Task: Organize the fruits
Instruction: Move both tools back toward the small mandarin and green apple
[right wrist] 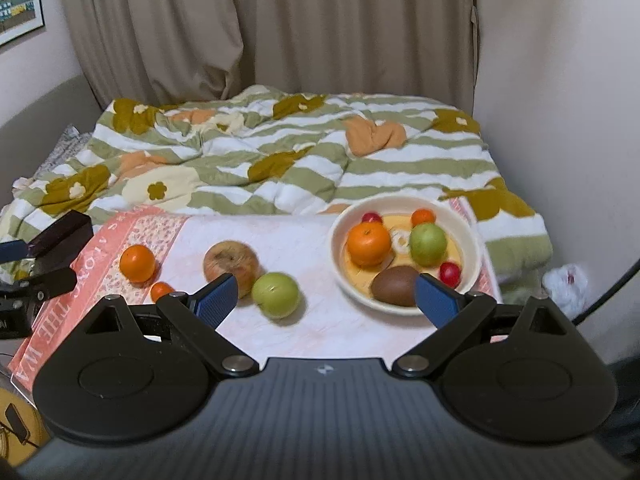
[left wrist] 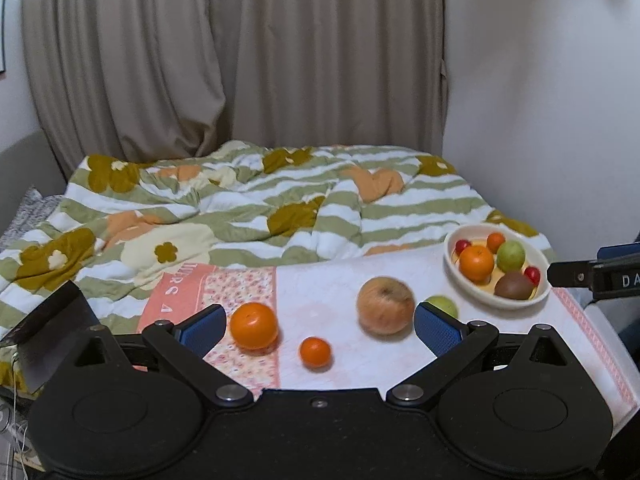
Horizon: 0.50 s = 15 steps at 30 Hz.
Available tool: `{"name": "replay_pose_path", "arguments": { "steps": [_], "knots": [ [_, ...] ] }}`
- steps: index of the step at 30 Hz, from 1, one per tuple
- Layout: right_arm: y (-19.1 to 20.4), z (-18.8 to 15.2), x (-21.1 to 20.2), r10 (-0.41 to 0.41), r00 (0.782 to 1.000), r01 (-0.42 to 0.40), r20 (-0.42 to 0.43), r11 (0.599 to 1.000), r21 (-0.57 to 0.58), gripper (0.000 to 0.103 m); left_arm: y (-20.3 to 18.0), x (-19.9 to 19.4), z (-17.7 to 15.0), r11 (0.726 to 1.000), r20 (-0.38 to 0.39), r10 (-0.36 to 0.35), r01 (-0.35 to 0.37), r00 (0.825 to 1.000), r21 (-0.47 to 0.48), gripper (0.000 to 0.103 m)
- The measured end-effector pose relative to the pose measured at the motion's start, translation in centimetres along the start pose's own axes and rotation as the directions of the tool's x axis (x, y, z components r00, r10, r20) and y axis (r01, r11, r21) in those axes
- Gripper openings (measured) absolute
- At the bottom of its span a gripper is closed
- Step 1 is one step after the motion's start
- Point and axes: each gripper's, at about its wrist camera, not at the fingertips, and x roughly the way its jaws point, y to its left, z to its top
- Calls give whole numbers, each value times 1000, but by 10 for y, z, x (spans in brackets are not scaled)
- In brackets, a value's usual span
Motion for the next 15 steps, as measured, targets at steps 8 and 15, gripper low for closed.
{"name": "replay_pose_path", "arguments": {
  "steps": [8,15],
  "knots": [
    [51,-12,42,-53,997,53,-47,999,4,103,39,43,-6,997,-62,-54,56,997,44,102],
    [70,-13,92,-35,993,33,-112,999,-13,103,53,100,-14,993,-189,-105,114,976,35,101]
  ]
}}
